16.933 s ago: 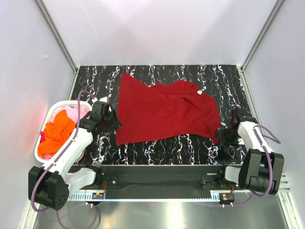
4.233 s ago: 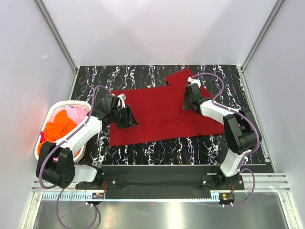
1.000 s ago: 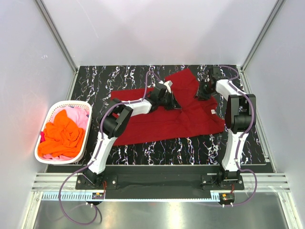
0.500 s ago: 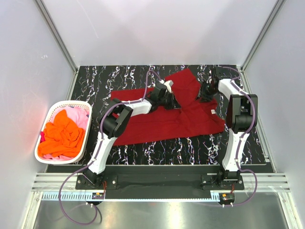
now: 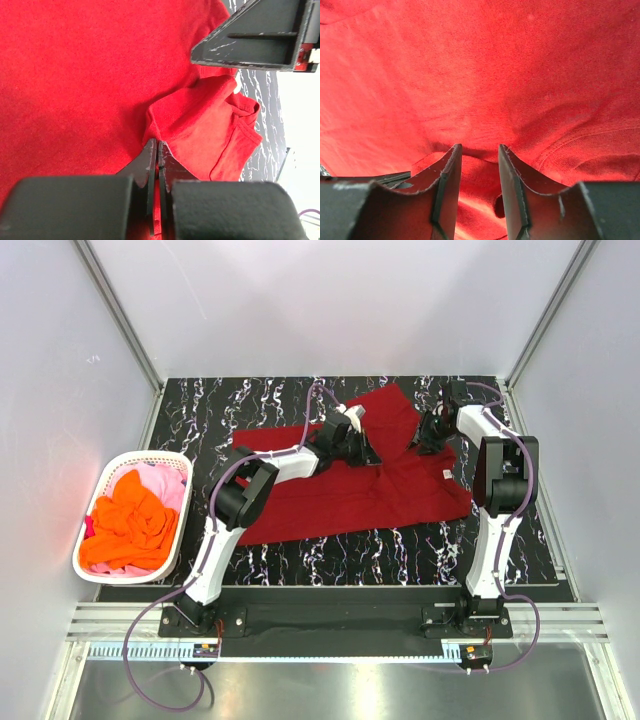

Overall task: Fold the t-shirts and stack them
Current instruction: Fold the tshirt

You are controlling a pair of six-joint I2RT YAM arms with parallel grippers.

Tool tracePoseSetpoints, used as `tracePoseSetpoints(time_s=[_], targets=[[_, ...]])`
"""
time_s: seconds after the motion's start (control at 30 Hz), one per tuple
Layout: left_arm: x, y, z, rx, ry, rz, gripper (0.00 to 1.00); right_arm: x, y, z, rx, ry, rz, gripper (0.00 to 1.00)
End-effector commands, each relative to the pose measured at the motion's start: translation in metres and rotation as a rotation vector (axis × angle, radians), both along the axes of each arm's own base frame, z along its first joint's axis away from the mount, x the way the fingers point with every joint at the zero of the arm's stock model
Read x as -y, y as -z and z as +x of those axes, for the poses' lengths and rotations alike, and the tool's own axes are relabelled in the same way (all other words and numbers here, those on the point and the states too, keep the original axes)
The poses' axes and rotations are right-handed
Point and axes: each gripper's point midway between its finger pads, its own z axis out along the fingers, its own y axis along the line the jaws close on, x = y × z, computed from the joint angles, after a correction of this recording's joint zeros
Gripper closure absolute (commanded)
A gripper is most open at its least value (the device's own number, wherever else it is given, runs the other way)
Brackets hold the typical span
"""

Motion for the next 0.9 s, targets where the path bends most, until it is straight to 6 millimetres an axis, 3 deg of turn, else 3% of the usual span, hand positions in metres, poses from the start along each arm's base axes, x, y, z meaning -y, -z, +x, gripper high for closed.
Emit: tracePoseSetpoints(time_s=[0.0,0.3,0.67,0.87], targets=[[0.013,-0.077,0.018,0.182,0.021,-0.119,1.00,-0.003,-0.004,0.001,0.004,0.000,0.013,0.58],[0.018,-0.095,0.021,0.234,0.036,-0.165,1.00,-0.005,-0.007,0.004,0.018,-0.014,0.019,0.66],[0.009,-0.108,0.017,0.326,0.001,-0.225,1.00,0.015,-0.049,0.012,0.161,0.035,-0.087,0.59],[0.003,-0.079,0.012,0.271,-0.014,-0.198,1.00,0.006,-0.049,0.016,0.179,0.000,-0.042,0.55]])
